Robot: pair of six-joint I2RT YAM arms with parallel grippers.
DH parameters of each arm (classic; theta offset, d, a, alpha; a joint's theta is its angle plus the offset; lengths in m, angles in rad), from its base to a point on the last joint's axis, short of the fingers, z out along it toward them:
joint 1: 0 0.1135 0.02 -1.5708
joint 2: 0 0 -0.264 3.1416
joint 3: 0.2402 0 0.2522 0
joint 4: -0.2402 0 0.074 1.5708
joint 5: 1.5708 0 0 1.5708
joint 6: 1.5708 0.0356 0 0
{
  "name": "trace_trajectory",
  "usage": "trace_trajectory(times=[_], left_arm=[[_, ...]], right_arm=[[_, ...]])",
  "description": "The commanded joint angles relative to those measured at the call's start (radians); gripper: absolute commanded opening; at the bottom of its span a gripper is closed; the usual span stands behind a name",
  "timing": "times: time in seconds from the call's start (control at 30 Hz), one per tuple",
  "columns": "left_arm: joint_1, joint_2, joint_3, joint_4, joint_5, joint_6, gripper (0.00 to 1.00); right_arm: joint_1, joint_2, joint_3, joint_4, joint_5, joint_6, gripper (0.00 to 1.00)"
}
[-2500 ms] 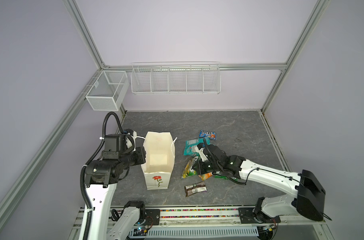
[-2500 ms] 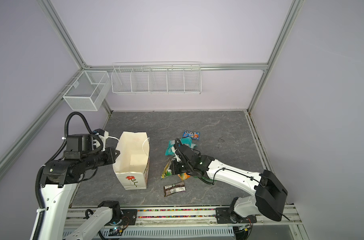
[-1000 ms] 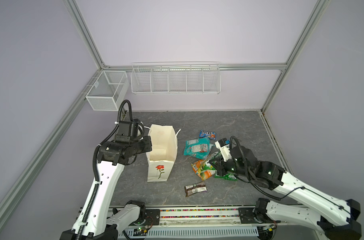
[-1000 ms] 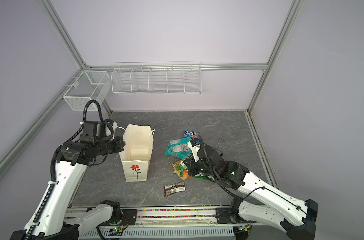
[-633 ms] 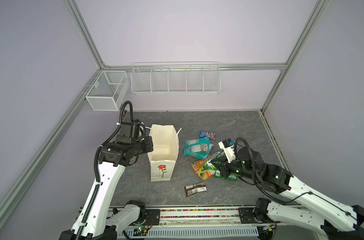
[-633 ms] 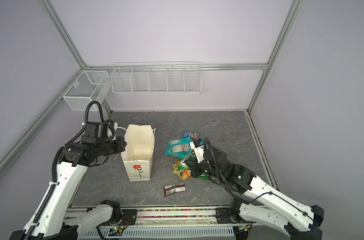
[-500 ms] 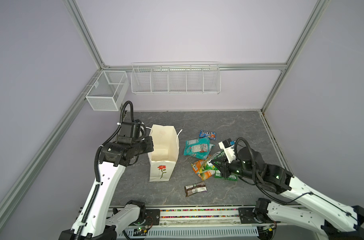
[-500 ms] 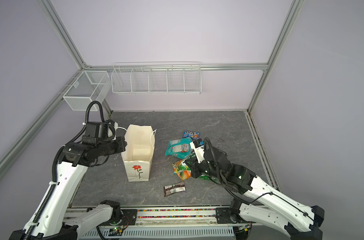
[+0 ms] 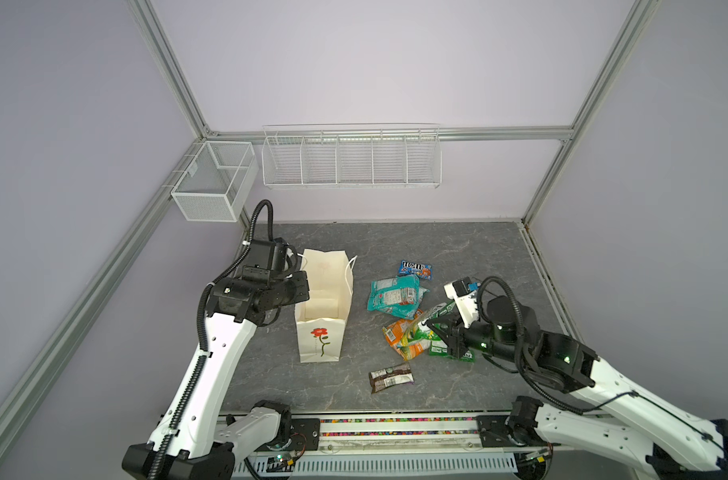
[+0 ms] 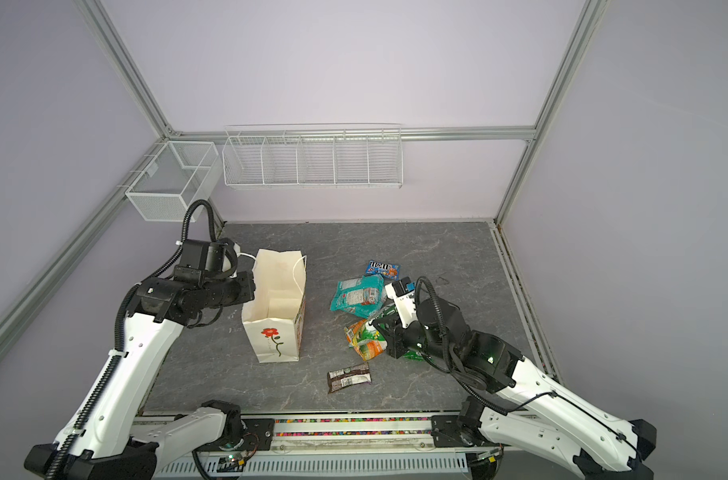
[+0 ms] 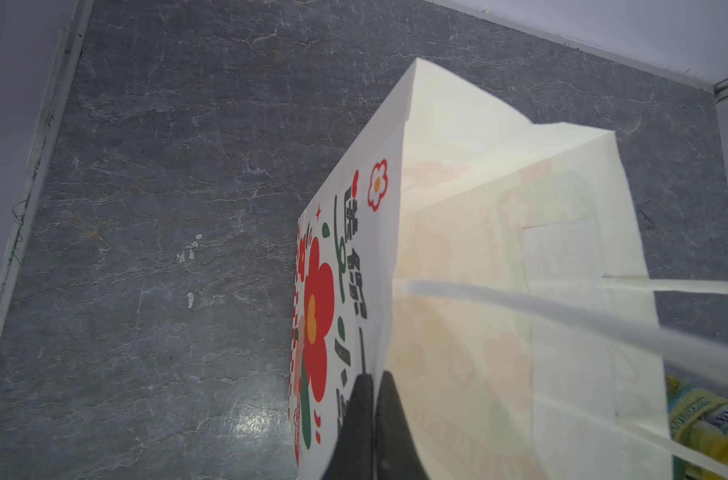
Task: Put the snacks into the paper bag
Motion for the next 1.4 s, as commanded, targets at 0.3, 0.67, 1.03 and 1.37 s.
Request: trace_trajectory(times=[0.3, 0.67, 1.03, 1.37], left_arm=[[-0.031, 0.018, 0.040, -0.028, -0.036, 0.003, 0.00], [-0.030, 0.051, 0.142, -0.101, -0.111, 0.040, 0.00], [-0.125, 0.067, 0.101, -0.082, -0.149, -0.009, 0.00], [-0.145, 0.067, 0.084, -0.072, -0.154, -0.030, 0.00]], right_arm=[[0.006, -0.009, 0.008, 0.035, -0.027, -0.030, 0.07], [0.006, -0.027, 0.007, 0.021, -0.017, -0.036, 0.07], [0.006, -0.014, 0.034, 0.029, -0.036, -0.052, 0.06], [0.006, 0.012, 0.168, -0.098, -0.008, -0.164, 0.07]])
